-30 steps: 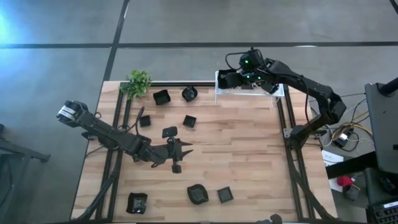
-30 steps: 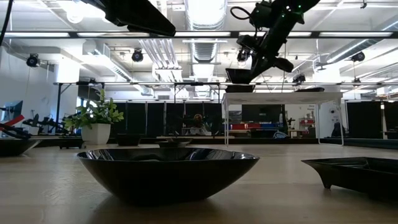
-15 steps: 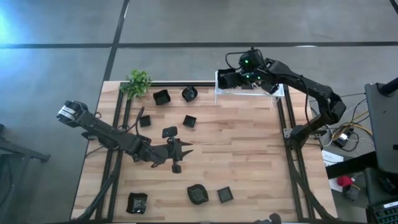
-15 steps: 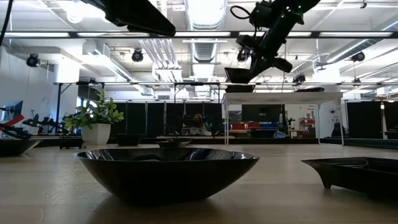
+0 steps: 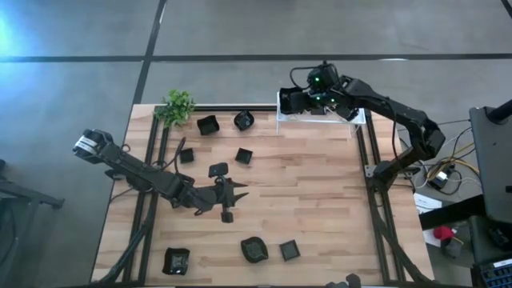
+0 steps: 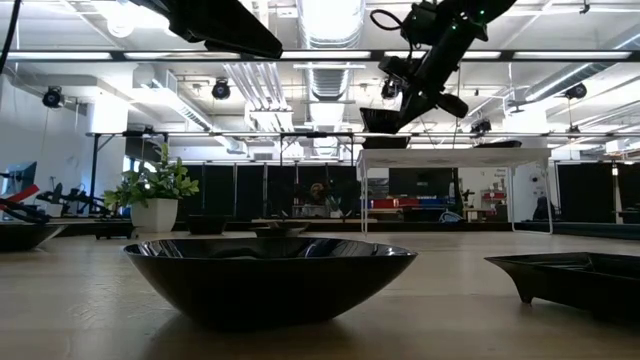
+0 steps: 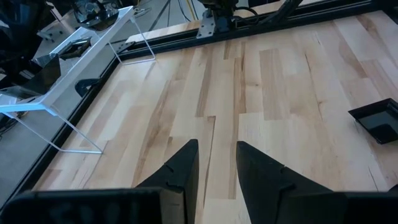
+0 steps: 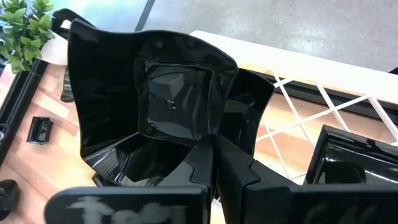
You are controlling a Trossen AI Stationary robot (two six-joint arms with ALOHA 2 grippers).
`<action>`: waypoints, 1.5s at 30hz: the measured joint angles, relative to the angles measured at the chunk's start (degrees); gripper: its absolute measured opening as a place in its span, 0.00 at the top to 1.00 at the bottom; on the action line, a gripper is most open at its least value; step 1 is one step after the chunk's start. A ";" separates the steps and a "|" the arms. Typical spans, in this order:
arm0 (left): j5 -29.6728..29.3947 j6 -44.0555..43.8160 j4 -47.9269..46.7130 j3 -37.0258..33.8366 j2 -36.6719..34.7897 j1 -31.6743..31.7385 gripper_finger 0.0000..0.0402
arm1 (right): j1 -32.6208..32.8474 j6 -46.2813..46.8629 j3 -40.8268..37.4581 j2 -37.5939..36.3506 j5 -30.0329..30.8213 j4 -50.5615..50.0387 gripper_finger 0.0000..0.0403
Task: Pick & Place Mini shaped plates
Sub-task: Stack the black distorted square plate on top of the black distorted square plate on the shelf, then stack the black leaf-shaped plate on top of the black leaf-shaped plate on the shelf
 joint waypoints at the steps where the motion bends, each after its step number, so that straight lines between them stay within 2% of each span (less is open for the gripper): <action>1: 0.00 0.00 0.00 0.00 0.00 0.00 0.74 | 0.00 -0.14 -0.11 0.00 -0.01 -0.03 0.98; 5: 0.00 0.00 0.00 0.00 0.00 0.00 0.74 | 0.00 -0.24 -0.45 0.00 -0.03 0.02 0.97; 15: -0.02 0.00 0.00 0.00 0.00 -0.02 0.74 | 0.00 -0.42 -0.84 0.00 0.01 0.77 0.80; 22: 0.00 0.01 -0.02 0.00 -0.01 -0.02 0.74 | -0.08 -1.92 0.86 -0.44 0.00 1.05 0.75; 26: 0.00 0.00 -0.02 0.00 0.00 -0.02 0.74 | -0.02 -5.24 2.55 -2.43 -0.13 -0.42 0.78; 34: 0.00 0.02 -0.88 0.00 -0.02 -0.02 0.74 | 3.26 -12.92 2.22 -10.36 -0.03 -2.69 0.97; 40: 0.38 -2.48 -5.04 0.00 -0.02 0.00 0.74 | 9.39 -16.24 0.25 -15.80 1.54 -4.42 0.97; 45: 4.58 -3.49 -9.87 0.00 0.21 0.00 0.74 | 15.35 -17.48 -2.14 -18.68 2.99 -4.46 0.97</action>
